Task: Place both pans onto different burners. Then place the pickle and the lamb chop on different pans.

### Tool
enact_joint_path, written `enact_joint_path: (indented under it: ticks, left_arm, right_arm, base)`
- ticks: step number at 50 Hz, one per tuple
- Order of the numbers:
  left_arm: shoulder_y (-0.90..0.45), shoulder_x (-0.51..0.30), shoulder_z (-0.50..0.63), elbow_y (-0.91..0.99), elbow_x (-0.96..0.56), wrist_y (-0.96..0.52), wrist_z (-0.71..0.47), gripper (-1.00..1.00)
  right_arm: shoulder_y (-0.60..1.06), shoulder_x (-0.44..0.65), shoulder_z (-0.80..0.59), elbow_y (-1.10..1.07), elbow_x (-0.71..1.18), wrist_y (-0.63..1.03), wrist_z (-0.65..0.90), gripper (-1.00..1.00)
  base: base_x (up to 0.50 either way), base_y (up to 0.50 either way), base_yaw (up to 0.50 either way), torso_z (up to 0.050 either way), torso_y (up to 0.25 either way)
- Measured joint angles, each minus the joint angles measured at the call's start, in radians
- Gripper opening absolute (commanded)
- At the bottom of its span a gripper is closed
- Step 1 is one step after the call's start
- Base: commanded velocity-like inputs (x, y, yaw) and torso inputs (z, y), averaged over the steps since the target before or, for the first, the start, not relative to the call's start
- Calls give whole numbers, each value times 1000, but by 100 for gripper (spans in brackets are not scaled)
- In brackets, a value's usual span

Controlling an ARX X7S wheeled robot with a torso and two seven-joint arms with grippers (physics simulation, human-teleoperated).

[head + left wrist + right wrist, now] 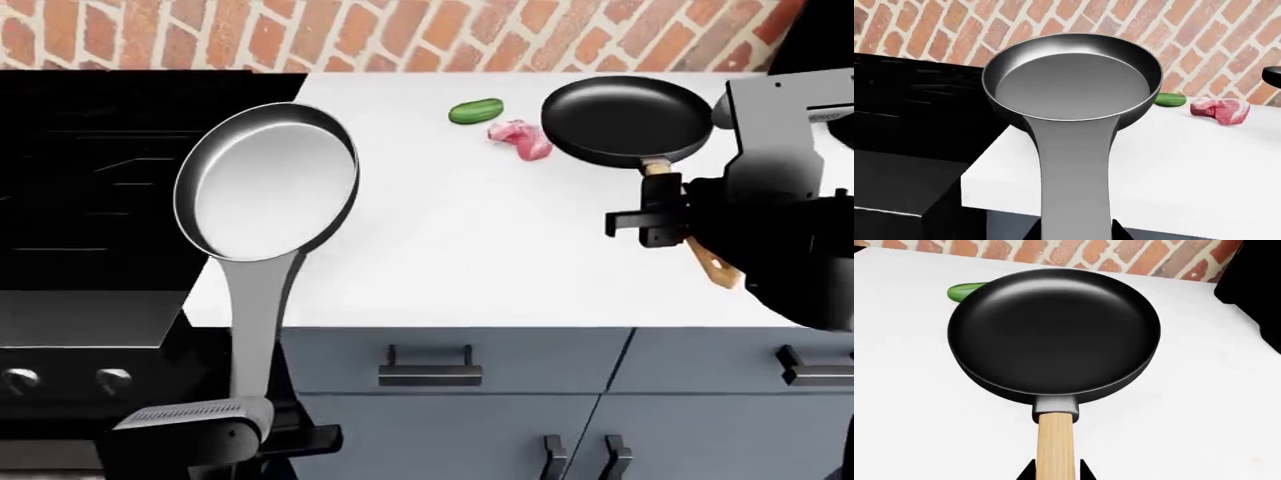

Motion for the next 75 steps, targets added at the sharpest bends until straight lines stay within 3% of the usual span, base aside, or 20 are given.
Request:
enact_joint_path:
  ticks: [28,53,75]
  left_arm:
    - [-9,-15,-11,14,-18,-25,-7,-100]
    - [-279,-50,-20,126,-224,-348,-54,-100]
    - [-406,-76,-49,137,-354,-459,-70,-100]
  right_arm:
    - [4,24,-27,-27,71,-29,40,-100]
    - [-3,42,-69,-24,78,-76,30,-100]
    - [7,53,-98,-14,84,-96,30,-100]
  base:
    - [-169,500,0,1,3]
    - [-80,500,0,1,4]
    - [-72,500,0,1,4]
